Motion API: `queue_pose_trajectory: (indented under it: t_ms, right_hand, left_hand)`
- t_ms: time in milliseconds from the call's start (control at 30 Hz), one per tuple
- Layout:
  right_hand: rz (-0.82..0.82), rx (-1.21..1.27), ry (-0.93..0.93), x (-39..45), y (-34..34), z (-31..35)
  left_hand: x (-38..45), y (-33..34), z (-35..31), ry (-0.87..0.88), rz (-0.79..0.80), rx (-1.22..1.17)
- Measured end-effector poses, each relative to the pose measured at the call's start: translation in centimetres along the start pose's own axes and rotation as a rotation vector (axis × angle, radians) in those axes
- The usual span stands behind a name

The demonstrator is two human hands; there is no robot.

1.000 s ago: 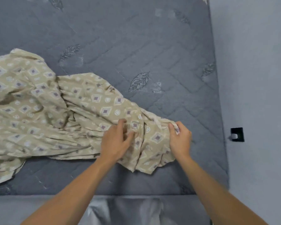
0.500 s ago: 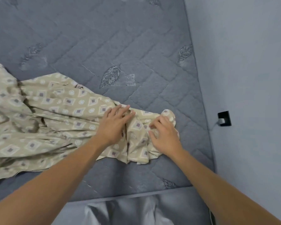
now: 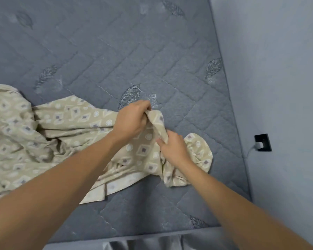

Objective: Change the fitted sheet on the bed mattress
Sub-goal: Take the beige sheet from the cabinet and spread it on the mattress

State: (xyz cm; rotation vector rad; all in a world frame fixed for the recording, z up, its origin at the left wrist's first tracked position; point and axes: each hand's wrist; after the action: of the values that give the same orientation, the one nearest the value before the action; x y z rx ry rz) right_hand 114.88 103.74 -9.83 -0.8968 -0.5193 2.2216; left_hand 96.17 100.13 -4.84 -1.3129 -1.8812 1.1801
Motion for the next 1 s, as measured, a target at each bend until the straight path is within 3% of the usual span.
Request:
queue_pose_trajectory:
  t_ms: [100, 200, 267, 367, 533, 700, 767, 867, 1000]
  right_hand:
    - [-0.155, 0.114, -0.023, 4.4, -4.4, 1.8]
    - [-0.370, 0.085, -0.077, 9.8, -8.9, 4.8]
    - [-0.442, 0.058, -0.123, 12.3, -11.0, 6.8]
    - [-0.315, 0.002, -0.080, 13.6, -11.0, 6.8]
    - [-0.038, -0.291, 0.168, 10.0, -6.7, 0.4]
    - [-0.056, -0.363, 0.369, 7.1, -3.1, -4.5]
    - [-0.084, -0.308, 0.321, 7.4, -2.3, -5.4]
    - [-0.049, -0.072, 0.182, 8.5, -2.5, -6.0]
    - [-0.175, -0.064, 0.049, 8.8, -5.3, -7.3]
  left_hand:
    - [5.2, -2.2, -1.1, 0.003, -0.082, -0.058]
    - [9.7, -4.1, -1.3, 0.072, -0.188, -0.127]
    - [10.9, -4.6, -0.4, 0.092, -0.176, -0.153]
    - [9.2, -3.4, 1.9, 0.049, -0.032, -0.031]
    - [1.7, 1.8, 3.9, -0.166, 0.370, 0.160]
    - [-3.5, 6.7, 3.5, -0.377, 0.687, 0.173]
    - [-4.7, 8.5, 3.0, -0.347, 0.674, 0.240]
    - [-5.9, 10.7, 2.7, -0.253, 0.493, 0.374]
    - [-5.7, 12.5, 2.8, -0.171, 0.402, 0.309]
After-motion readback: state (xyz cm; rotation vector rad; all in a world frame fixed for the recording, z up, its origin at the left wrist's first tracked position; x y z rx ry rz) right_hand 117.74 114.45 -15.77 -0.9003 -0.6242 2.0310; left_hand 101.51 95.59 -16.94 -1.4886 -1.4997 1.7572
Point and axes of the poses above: each hand's wrist, its own x-axis towards the middle knuckle, its own y-axis out of the palm, z = x × y
